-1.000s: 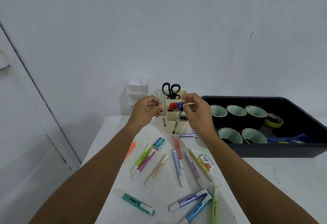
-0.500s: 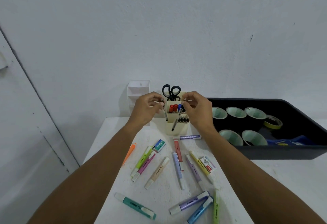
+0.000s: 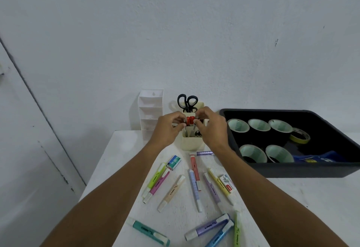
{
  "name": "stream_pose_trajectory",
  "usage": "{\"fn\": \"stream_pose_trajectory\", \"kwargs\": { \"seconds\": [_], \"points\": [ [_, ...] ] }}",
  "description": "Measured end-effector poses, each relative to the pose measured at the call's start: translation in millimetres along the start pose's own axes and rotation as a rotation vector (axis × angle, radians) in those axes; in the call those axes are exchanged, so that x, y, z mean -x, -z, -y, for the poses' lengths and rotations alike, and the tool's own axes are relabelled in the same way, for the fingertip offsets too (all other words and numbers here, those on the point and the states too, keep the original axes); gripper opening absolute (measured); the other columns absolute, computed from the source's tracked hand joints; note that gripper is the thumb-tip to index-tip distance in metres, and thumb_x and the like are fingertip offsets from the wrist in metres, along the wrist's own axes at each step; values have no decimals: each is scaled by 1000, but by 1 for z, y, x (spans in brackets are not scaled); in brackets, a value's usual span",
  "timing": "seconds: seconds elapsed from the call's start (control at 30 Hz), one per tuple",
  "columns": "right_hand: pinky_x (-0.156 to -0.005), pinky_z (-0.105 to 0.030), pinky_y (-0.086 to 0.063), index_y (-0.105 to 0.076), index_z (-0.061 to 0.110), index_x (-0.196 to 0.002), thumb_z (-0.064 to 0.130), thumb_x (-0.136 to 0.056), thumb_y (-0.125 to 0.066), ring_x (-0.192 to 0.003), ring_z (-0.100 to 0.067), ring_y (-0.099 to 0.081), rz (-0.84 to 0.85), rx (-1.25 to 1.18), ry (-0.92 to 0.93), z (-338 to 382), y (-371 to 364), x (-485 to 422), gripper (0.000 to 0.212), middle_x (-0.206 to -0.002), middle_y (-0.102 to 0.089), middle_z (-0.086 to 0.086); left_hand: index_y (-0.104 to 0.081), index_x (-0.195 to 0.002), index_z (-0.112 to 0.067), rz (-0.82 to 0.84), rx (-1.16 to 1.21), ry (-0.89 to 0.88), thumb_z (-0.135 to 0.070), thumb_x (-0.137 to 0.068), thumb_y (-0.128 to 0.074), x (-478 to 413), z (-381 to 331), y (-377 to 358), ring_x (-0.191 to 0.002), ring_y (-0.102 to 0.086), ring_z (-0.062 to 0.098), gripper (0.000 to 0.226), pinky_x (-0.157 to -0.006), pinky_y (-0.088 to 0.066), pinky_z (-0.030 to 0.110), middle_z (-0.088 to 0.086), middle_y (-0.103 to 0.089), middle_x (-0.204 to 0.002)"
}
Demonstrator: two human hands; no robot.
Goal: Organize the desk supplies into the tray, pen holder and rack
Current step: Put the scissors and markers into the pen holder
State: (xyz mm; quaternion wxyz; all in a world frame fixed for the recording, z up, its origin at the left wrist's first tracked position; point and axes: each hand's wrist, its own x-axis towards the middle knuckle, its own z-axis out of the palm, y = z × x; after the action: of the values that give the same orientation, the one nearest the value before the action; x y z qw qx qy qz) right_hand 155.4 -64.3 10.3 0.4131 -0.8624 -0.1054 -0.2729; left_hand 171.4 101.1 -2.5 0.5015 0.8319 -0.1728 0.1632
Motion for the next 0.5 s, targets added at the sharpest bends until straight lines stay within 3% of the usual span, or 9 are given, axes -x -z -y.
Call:
{"fn": "stream_pose_trajectory", "kwargs": {
  "seconds": [0.1, 0.2, 0.27, 0.37, 0.5],
  "points": [
    [-78, -16, -48, -65, 17, -104, 17, -82, -76, -88, -4, -64, 58, -27, -34, -8, -1, 2, 25, -93, -69, 9, -70, -91, -16, 25, -30, 15, -3, -83, -70, 0, 6, -8, -82, -66, 7, 15, -80, -55, 24, -5, -70, -84],
    [-76, -3, -41, -64, 18, -108, 14, -84, -71, -93, 7, -59, 101, -70, -55, -18, 7, 5, 25, -101, -67, 12, -68, -93, -14, 47, -77, 19, -3, -84, -70, 1, 13, -15, -84, -67, 11, 14, -81, -54, 26, -1, -70, -88],
    [-80, -7, -44, -63, 19, -109, 5, -85, -64, -96, 7, -56, 97, -95, -97, -29, 14, 10, 28, -103, -64, 12, -68, -94, -15, 75, -105, 32, -5, -85, -70, 1, 16, -20, -87, -67, 13, 14, -83, -54, 29, -2, -70, -90],
    [-82, -17, -49, -63, 18, -114, -7, -83, -59, -98, -5, -56, 153, -44, -171, -44, 17, 15, 40, -107, -60, 8, -68, -96, -14, 105, -123, 38, -3, -84, -69, 2, 19, -24, -88, -66, 11, 17, -85, -55, 30, -2, -69, -90],
    [-81, -19, -50, -67, 15, -115, -8, -83, -61, -93, -9, -58, 227, 14, -135, -48, 10, 18, 39, -109, -65, 3, -69, -112, -15, 133, -148, 35, -2, -85, -69, 4, 21, -29, -96, -66, 14, 29, -87, -53, 23, 4, -70, -105]
  ]
}}
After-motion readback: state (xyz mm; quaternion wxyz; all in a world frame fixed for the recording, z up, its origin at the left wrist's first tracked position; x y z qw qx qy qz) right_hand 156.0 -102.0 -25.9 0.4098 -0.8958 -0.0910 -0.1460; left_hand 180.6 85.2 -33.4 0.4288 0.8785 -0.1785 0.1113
